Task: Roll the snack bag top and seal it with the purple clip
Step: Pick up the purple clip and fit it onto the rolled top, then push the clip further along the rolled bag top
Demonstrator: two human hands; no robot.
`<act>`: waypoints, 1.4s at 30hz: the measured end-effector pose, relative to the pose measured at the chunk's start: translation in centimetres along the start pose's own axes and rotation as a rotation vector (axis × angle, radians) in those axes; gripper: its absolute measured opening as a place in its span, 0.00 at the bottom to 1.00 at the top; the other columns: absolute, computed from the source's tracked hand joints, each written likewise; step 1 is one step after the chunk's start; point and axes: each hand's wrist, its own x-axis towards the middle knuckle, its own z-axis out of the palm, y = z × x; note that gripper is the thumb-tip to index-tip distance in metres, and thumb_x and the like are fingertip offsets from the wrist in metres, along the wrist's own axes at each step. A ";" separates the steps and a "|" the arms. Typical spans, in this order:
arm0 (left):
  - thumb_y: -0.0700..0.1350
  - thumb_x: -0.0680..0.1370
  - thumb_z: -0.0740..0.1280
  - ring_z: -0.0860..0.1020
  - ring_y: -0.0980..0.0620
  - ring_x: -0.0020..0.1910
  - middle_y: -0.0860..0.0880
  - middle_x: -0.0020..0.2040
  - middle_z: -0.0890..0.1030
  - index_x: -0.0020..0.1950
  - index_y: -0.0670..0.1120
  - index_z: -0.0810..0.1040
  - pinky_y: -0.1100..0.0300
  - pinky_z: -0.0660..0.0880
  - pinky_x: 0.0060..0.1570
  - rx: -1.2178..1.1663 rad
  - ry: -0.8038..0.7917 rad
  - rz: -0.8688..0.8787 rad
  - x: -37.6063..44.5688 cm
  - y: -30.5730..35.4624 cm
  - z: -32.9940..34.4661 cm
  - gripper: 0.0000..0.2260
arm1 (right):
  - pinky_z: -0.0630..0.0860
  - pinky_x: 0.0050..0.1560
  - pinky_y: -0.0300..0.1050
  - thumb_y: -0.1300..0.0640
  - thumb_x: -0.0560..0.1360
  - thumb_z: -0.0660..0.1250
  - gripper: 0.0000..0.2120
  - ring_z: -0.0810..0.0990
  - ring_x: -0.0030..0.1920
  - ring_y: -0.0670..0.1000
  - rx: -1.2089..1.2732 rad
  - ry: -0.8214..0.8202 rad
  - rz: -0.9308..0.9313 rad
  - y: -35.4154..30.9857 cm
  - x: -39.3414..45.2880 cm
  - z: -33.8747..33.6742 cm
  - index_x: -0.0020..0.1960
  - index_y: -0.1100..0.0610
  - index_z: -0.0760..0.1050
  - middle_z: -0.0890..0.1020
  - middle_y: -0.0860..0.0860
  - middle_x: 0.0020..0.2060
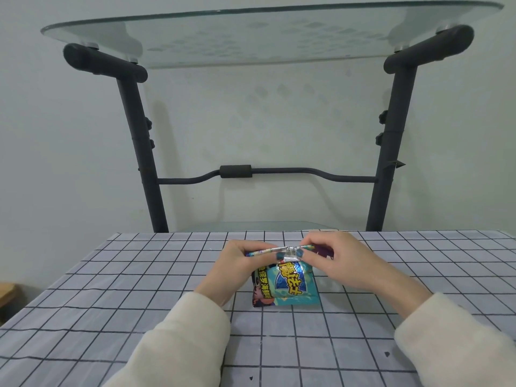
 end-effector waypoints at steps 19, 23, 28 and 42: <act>0.42 0.72 0.73 0.86 0.49 0.40 0.47 0.40 0.88 0.44 0.49 0.87 0.62 0.79 0.35 0.040 -0.034 0.032 -0.3 0.5 -0.3 0.05 | 0.72 0.36 0.51 0.54 0.79 0.56 0.09 0.77 0.40 0.56 -0.095 -0.124 0.096 -0.8 -0.2 0.0 0.49 0.50 0.75 0.81 0.51 0.40; 0.43 0.71 0.73 0.86 0.50 0.39 0.49 0.39 0.88 0.44 0.49 0.87 0.63 0.79 0.35 0.078 -0.023 0.053 -0.5 1.1 -0.5 0.04 | 0.74 0.42 0.50 0.57 0.78 0.55 0.08 0.77 0.42 0.52 -0.092 -0.095 0.111 -1.2 -0.3 -0.7 0.50 0.51 0.72 0.81 0.52 0.44; 0.43 0.72 0.73 0.85 0.52 0.40 0.52 0.39 0.87 0.43 0.51 0.87 0.62 0.80 0.36 0.186 -0.032 0.075 -1.0 2.2 0.0 0.04 | 0.70 0.33 0.29 0.61 0.77 0.60 0.06 0.74 0.34 0.36 -0.098 -0.011 0.080 -1.4 -1.7 -1.8 0.46 0.51 0.71 0.81 0.49 0.42; 0.44 0.72 0.72 0.85 0.53 0.38 0.51 0.39 0.87 0.44 0.49 0.87 0.59 0.81 0.35 0.308 -0.052 0.081 -3.0 2.7 2.2 0.04 | 0.74 0.39 0.27 0.62 0.74 0.67 0.11 0.80 0.46 0.41 0.000 0.222 -0.017 -0.7 -6.7 -2.0 0.50 0.49 0.83 0.85 0.41 0.42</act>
